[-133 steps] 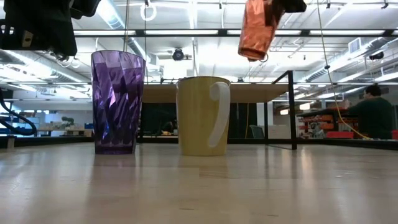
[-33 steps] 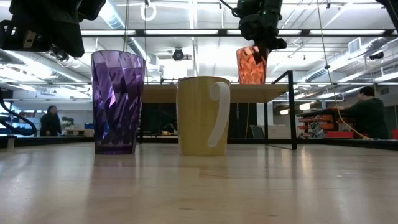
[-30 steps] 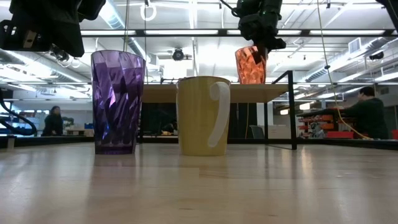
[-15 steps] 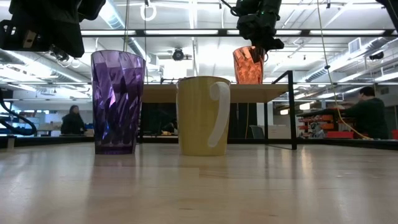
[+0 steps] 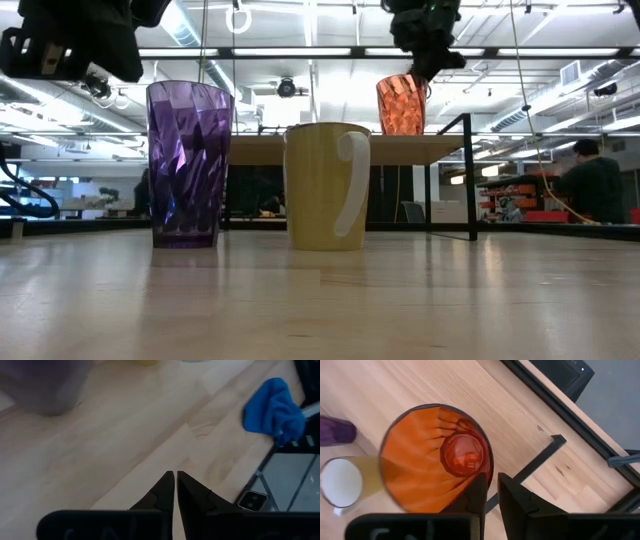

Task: Stack small to large cups/mugs on shelf
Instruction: Put the orange glass on the shelf, then put the yellow mug on the shelf

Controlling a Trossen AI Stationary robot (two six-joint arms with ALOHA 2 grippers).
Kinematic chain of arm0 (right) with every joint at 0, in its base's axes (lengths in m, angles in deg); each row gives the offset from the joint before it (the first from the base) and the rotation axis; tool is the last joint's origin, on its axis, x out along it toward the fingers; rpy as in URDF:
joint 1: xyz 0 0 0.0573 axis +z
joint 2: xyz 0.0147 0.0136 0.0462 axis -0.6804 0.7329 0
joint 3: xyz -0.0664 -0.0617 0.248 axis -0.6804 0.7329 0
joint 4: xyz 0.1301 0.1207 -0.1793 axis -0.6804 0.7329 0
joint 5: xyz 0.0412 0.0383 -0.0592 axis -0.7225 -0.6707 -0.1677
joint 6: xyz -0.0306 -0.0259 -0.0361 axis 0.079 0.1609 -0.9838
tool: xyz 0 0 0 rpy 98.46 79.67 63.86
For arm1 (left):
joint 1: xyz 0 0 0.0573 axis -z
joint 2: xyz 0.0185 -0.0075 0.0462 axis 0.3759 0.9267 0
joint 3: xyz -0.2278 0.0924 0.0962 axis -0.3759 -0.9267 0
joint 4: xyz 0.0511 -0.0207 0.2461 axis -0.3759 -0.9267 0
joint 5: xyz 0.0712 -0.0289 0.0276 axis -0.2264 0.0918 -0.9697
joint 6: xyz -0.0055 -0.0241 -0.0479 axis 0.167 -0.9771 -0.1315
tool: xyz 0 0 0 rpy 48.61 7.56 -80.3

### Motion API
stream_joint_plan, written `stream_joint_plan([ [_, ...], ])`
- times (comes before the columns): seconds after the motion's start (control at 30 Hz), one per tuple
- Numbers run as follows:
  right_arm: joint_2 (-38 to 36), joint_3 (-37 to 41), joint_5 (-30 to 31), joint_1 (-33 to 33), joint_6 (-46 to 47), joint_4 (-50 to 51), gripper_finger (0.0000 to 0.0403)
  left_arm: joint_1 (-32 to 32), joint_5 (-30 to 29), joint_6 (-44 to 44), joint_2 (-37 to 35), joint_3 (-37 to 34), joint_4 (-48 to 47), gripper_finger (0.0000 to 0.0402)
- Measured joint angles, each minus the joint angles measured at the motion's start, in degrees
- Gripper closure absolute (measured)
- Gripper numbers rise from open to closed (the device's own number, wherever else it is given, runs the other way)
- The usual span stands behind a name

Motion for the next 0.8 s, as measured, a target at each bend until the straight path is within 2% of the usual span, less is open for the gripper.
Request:
stream_joint_plan([
  [0.23, -7.18, -0.09, -0.02, 0.02, 1.02, 0.00, 0.0350, -0.02, -0.71, 4.01, -0.43, 0.00, 7.08, 0.0385],
  [0.4, -13.56, -0.11, -0.02, 1.74, 4.34, -0.01, 0.0350, -0.32, -3.09, 9.87, -2.33, 0.00, 15.97, 0.0382],
  [0.63, -21.47, -0.11, 0.54, 7.74, 8.22, -0.02, 0.0350, -3.51, -3.80, 26.06, -4.93, 1.89, 30.25, 0.0379],
  [0.8, -25.78, -0.11, 4.82, 14.63, 12.58, 0.01, 0.0350, -8.57, -3.08, 39.48, -5.33, 7.85, 33.44, 0.0387],
])
